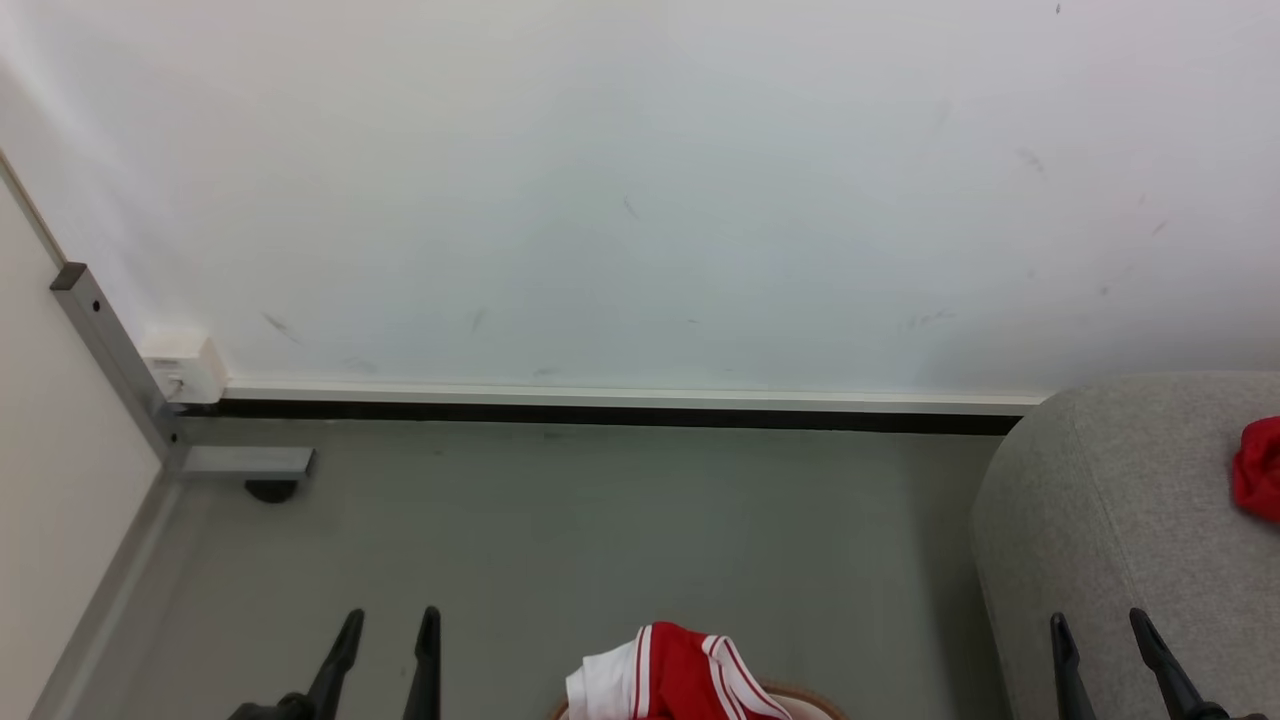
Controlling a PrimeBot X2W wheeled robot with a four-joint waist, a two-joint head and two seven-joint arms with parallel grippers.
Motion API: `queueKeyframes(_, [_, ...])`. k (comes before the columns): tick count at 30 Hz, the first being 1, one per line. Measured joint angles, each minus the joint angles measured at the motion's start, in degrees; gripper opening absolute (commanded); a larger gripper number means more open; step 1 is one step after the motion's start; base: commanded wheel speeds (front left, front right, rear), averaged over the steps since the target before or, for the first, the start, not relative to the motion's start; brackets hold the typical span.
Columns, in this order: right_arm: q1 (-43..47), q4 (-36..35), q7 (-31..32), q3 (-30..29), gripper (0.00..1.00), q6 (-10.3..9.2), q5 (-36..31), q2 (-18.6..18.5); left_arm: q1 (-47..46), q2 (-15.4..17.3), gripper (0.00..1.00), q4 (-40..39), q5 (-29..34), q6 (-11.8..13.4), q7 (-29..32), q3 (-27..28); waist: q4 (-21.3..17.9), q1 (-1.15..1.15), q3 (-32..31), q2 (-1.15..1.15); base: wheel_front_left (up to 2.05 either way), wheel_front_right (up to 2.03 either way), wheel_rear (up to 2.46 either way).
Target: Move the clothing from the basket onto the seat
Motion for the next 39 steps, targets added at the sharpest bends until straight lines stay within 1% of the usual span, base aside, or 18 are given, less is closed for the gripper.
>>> queueKeyframes(7, [-0.11, 0.08, 0.00, -0.32, 1.00, 0.00, 0.00, -0.01, 0.06, -1.92, 1.00, 1.29, 2.40, -2.90, 0.00, 2.34, -0.08, 0.00, 0.26, 0.00, 0.00, 0.00, 0.00])
queueKeyframes(12, [-0.55, 0.04, 0.00, 0.08, 1.00, 0.00, 0.00, 0.00, -0.09, -2.67, 1.00, 1.65, 3.67, -4.03, 0.00, 3.85, -0.77, 0.00, 1.14, 0.00, 0.00, 0.00, 0.00])
queueKeyframes(15, [-1.46, -0.47, 0.00, 0.35, 1.00, 0.00, -0.10, 0.00, -0.91, -3.02, 1.00, 1.92, 4.32, -4.98, 0.00, 3.39, -1.43, 0.00, 2.15, 0.00, 0.00, 0.00, 0.00])
queueKeyframes(21, [-4.07, -2.75, 0.00, 0.65, 1.00, 0.00, -0.57, -0.01, -6.84, -2.63, 1.00, 3.76, 6.98, -6.98, 0.90, -1.04, -2.96, 0.01, 6.04, 0.00, 0.00, 0.00, 0.00])
queueKeyframes(27, [-9.89, -4.92, 0.00, 1.22, 1.00, 0.00, 0.09, -0.01, -18.17, -0.96, 1.00, 7.27, 9.43, -8.32, 7.59, -7.48, -4.85, 0.02, 13.66, 0.00, 0.00, 0.00, 0.00])
queueKeyframes(31, [-12.90, -4.99, 0.00, 1.34, 1.00, 0.00, 1.83, -0.07, -24.42, -0.47, 1.00, 11.48, 11.37, -8.51, 12.81, -12.49, -6.53, 0.03, 19.25, 0.00, 0.00, 0.00, 0.00])
queueKeyframes(37, [-15.78, -5.34, 0.00, 2.31, 1.00, 0.00, 4.25, -0.09, -29.49, 0.52, 1.00, 19.31, 13.34, -8.78, 20.39, -19.01, -9.65, 0.03, 26.54, 0.00, 0.00, 0.00, 0.00])
queueKeyframes(39, [-16.61, -5.61, -0.01, 2.40, 1.00, 0.00, 5.03, -0.09, -30.42, 0.93, 1.00, 22.20, 13.59, -8.78, 21.86, -20.42, -10.79, 0.03, 28.65, 0.00, 0.00, 0.00, 0.00])
